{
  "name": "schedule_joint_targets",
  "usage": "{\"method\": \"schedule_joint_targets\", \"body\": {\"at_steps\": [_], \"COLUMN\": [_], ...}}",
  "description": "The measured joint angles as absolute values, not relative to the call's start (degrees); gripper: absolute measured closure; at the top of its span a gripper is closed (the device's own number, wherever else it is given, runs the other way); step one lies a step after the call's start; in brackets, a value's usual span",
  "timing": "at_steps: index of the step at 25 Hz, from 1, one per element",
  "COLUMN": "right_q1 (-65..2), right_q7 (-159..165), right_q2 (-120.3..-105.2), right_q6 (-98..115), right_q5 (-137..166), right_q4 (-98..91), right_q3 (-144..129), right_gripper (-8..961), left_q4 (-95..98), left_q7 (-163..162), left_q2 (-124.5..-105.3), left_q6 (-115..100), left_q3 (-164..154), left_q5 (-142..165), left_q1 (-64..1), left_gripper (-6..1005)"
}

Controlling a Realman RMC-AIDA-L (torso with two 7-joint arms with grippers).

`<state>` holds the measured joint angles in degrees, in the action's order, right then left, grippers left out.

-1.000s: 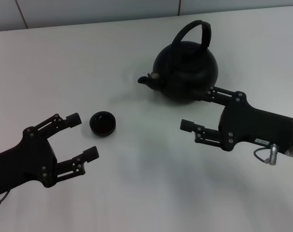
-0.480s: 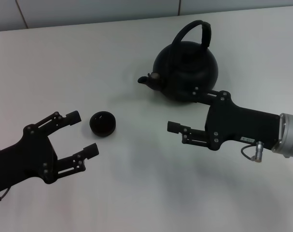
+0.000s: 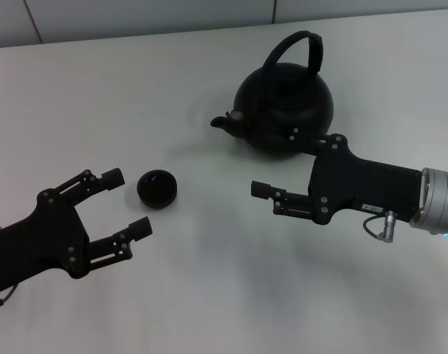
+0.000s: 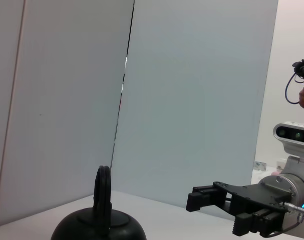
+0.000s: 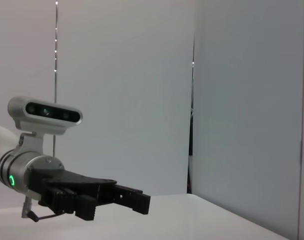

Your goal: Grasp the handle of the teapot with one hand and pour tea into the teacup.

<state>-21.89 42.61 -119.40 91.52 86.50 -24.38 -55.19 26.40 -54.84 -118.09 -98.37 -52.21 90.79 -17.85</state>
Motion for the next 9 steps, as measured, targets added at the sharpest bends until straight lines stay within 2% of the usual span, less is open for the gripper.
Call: {"method": "schedule_joint_targets", "body": {"at_steps": [9], "right_q1": [-22.07], "right_q7": [42.01], "right_q2": [-119.45], "right_q6": [91.39], "right_q5": [86.26], "right_q4": [-24.15], "right_q3": [-55.17], "right_gripper": [259], "left_q4": [26.24], "left_q7": [-54.84], "left_q2": [-118.13], "left_q6": [-98.00], "left_q3": [-52.01], "left_q5": [90.79], "left_q1": [-17.96], "left_gripper": [136]}}
